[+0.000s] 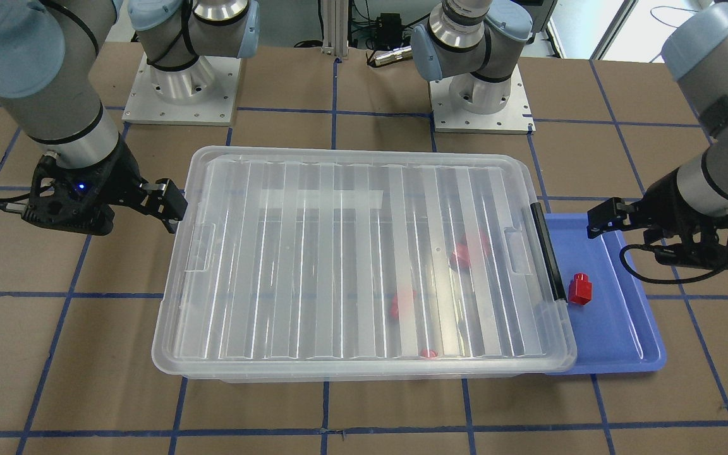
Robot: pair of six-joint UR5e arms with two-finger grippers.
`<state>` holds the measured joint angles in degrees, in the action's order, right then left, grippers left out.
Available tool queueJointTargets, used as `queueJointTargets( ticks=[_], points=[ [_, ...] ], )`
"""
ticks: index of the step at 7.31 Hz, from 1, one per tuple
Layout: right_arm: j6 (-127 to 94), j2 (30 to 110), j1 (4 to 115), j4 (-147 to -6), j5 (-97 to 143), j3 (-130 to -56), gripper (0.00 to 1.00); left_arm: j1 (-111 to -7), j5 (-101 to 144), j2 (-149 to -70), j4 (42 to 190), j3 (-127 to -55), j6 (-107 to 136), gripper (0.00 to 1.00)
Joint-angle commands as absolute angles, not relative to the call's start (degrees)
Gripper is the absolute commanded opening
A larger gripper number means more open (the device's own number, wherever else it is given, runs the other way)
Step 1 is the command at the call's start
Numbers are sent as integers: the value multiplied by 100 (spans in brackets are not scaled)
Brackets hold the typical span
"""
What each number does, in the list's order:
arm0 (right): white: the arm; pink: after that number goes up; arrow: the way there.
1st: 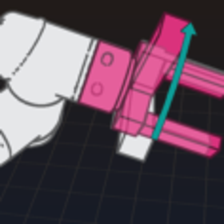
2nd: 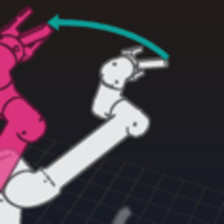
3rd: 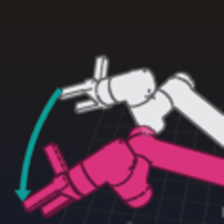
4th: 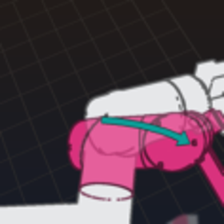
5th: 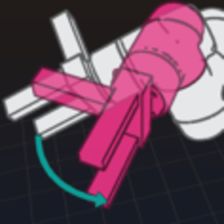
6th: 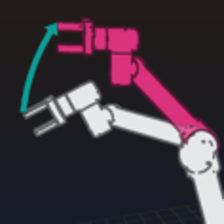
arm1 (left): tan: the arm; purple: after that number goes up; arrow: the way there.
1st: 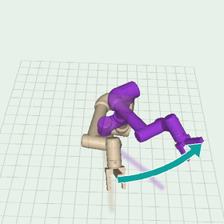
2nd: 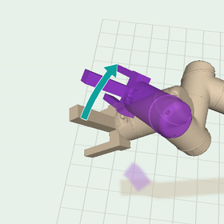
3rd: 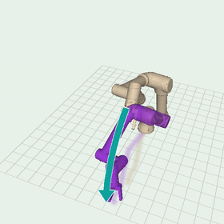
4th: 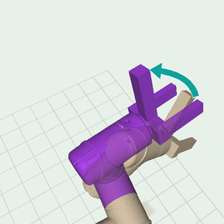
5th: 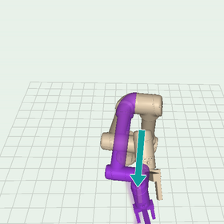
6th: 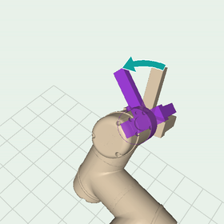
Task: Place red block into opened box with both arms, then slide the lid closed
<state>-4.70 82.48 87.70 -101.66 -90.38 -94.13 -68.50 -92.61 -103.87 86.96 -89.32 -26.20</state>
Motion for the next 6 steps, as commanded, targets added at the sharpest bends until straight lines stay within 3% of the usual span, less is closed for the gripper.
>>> queueJointTargets(
  ticks=[1, 6],
  points=[
    [-466, 7921, 8771, -10187, -9009, -9413, 100, -6548, -9123, -10765, 7950, -9314, -2935, 100],
    [-457, 7665, 8771, -10178, -8974, -9404, 100, -6530, -9053, -11469, 6750, -9887, -4025, 100]
  ],
)
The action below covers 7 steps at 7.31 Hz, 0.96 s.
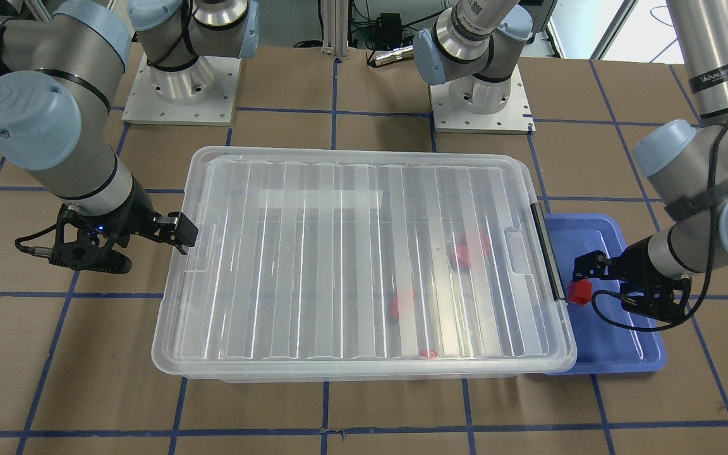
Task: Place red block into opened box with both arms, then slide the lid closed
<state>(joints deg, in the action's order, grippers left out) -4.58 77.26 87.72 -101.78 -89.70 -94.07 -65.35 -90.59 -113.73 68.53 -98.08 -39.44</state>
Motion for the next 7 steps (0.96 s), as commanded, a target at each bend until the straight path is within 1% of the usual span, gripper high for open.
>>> queueJointTargets(
  ticks=[1, 3, 4, 5, 6, 7],
  points=[
    [-457, 7638, 8771, -10178, -8974, -9404, 100, -6530, -9053, -11565, 6437, -10036, -4139, 100],
    [-457, 7629, 8771, -10187, -8982, -9378, 100, -6513, -9053, -11663, 6039, -10247, -4192, 100],
    [-405, 7629, 8763, -10195, -8982, -9352, 100, -6487, -9053, -11672, 6038, -10257, -4192, 97],
    [-335, 7629, 8754, -10195, -9026, -9352, 100, -6486, -9079, -11672, 6038, -10274, -4210, 84],
    [-325, 7629, 8737, -10204, -9009, -9343, 100, -6486, -9131, -11672, 6038, -10301, -4236, 46],
    [-325, 7629, 8719, -10204, -8983, -9395, 100, -6478, -9132, -11654, 6064, -10318, -4236, 22]
  ],
)
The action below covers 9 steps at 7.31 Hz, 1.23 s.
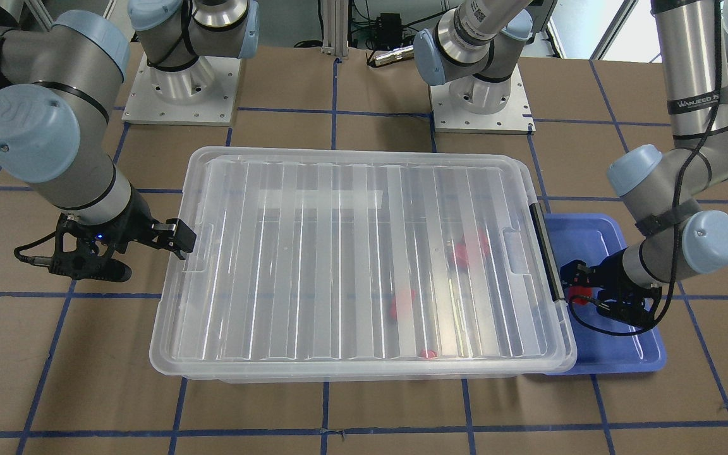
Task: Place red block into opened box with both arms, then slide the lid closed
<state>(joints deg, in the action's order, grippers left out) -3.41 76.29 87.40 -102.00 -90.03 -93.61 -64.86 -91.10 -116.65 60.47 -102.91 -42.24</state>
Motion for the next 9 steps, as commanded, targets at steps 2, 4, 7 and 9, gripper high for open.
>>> queueJointTargets(
  ticks=[2, 4, 7, 9],
  points=[
    [32, 7629, 8640, -10204, -9044, -9395, 100, -6478, -9158, -11576, 6082, -10318, -4228, 20],
    [351, 7629, 8325, -10213, -9053, -9387, 100, -6521, -9141, -11375, 6413, -10127, -4219, 18],
    [799, 7638, 7902, -10204, -9088, -9308, 100, -6609, -9123, -10646, 8572, -8951, -4175, 18],
    [1165, 7638, 7831, -10230, -9316, -9299, 100, -6932, -9123, -10434, 9471, -8142, -3905, 18]
  ],
)
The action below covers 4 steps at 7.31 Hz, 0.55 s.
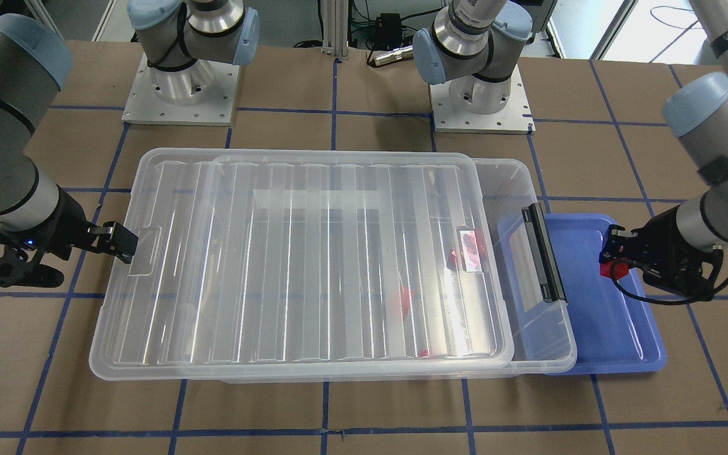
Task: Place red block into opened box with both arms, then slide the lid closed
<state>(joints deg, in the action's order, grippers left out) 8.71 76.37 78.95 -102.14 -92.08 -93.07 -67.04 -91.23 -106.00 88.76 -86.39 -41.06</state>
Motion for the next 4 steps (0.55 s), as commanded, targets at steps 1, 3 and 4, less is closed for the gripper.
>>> queueJointTargets(
  ticks=[1, 3, 4],
  points=[
    [1386, 7638, 7648, -10291, -9316, -9308, 100, -7413, -9123, -10276, 9553, -8095, -3476, 18],
    [2000, 7638, 7323, -10344, -9369, -9273, 100, -8205, -9070, -10143, 9510, -8226, -2353, 18],
    [2082, 7638, 7208, -10345, -9378, -9238, 100, -8513, -9070, -10108, 9466, -8366, -1851, 18]
  ],
)
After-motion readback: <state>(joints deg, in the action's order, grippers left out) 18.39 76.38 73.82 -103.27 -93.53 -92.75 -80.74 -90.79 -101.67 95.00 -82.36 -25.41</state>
